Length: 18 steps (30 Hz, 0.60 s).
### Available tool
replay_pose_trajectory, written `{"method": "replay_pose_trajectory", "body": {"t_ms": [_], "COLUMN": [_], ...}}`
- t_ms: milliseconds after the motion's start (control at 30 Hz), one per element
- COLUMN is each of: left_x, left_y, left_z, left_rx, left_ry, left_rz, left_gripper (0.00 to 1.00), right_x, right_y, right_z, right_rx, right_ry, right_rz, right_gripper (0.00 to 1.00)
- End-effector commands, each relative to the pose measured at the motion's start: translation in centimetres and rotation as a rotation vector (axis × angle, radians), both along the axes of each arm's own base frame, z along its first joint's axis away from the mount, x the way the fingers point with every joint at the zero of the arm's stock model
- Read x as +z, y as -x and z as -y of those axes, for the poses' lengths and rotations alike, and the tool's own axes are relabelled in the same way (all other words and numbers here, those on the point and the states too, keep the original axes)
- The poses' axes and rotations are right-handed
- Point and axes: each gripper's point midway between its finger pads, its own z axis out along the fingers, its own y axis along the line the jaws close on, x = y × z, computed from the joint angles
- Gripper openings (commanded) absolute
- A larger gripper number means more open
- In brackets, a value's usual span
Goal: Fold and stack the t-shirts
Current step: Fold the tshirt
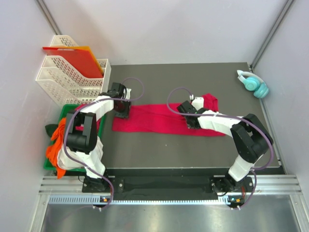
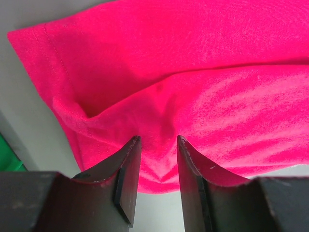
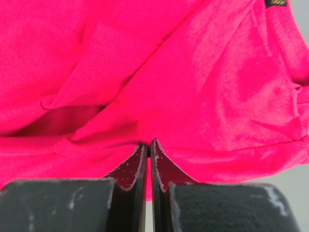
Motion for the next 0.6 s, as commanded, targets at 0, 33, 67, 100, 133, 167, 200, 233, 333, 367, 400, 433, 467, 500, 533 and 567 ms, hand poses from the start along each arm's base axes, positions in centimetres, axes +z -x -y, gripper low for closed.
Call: {"method": "replay_pose_trajectory", "body": {"t_ms": [0, 33, 67, 100, 133, 167, 200, 233, 333, 367, 400, 433, 467, 500, 533, 567], "left_x": [0.0, -0.1, -0.1, -0.1, -0.1, -0.2, -0.2, -0.3, -0.3, -0.4, -0.4, -0.5, -0.4, -0.4, -0.5, -0.5], "left_y": [-0.9, -0.9, -0.9, -0.9, -0.9, -0.9, -0.8, -0.8, -0.6, -0.6, -0.6, -0.6, -0.5, -0.6, -0.5, -0.5], "left_z": [0.3, 0.3, 0.3, 0.3, 0.4, 0.3, 0.3, 0.3, 0.3, 0.2, 0.2, 0.2, 0.2, 0.2, 0.2, 0.2], "left_rx": [-0.009, -0.009, -0.007, -0.008, -0.009, -0.008, -0.01, -0.01, -0.009, -0.009, -0.009, -0.007, -0.007, -0.008, -0.008, -0.01], "left_ry": [-0.001, -0.004, -0.003, -0.003, -0.005, -0.008, -0.01, -0.01, -0.012, -0.014, -0.013, -0.015, -0.013, -0.014, -0.015, -0.015], "left_rz": [0.034, 0.033, 0.031, 0.032, 0.032, 0.032, 0.032, 0.03, 0.027, 0.026, 0.024, 0.025, 0.024, 0.026, 0.025, 0.025], "left_gripper": [0.41, 0.41, 0.41, 0.4, 0.4, 0.4, 0.41, 0.4, 0.4, 0.4, 0.4, 0.4, 0.4, 0.4, 0.4, 0.4], "right_x": [3.4, 3.7, 4.3, 4.5, 4.7, 5.3, 5.2, 5.3, 5.4, 5.8, 5.3, 5.2, 5.5, 5.0, 5.0, 4.9], "right_y": [-2.3, -2.6, -3.2, -3.5, -3.8, -4.5, -4.8, -5.2, -6.5, -7.0, -7.2, -7.5, -8.0, -8.2, -8.6, -8.8], "right_z": [-1.3, -1.3, -1.4, -1.5, -1.4, -1.7, -1.7, -1.7, -1.9, -2.2, -2.3, -2.3, -2.6, -2.7, -2.8, -2.9], "right_rx": [-0.005, -0.005, -0.006, -0.006, -0.006, -0.009, -0.009, -0.008, -0.008, -0.007, -0.004, -0.004, -0.002, -0.001, -0.003, -0.002], "right_ry": [-0.013, -0.008, -0.006, -0.004, 0.001, -0.005, -0.002, 0.004, 0.009, 0.002, 0.013, 0.016, 0.01, 0.019, 0.015, 0.015], "right_rz": [0.111, 0.119, 0.133, 0.137, 0.138, 0.155, 0.15, 0.152, 0.153, 0.159, 0.146, 0.144, 0.15, 0.139, 0.14, 0.137], "right_gripper": [0.0, 0.0, 0.0, 0.0, 0.0, 0.0, 0.0, 0.0, 0.0, 0.0, 0.0, 0.0, 0.0, 0.0, 0.0, 0.0]}}
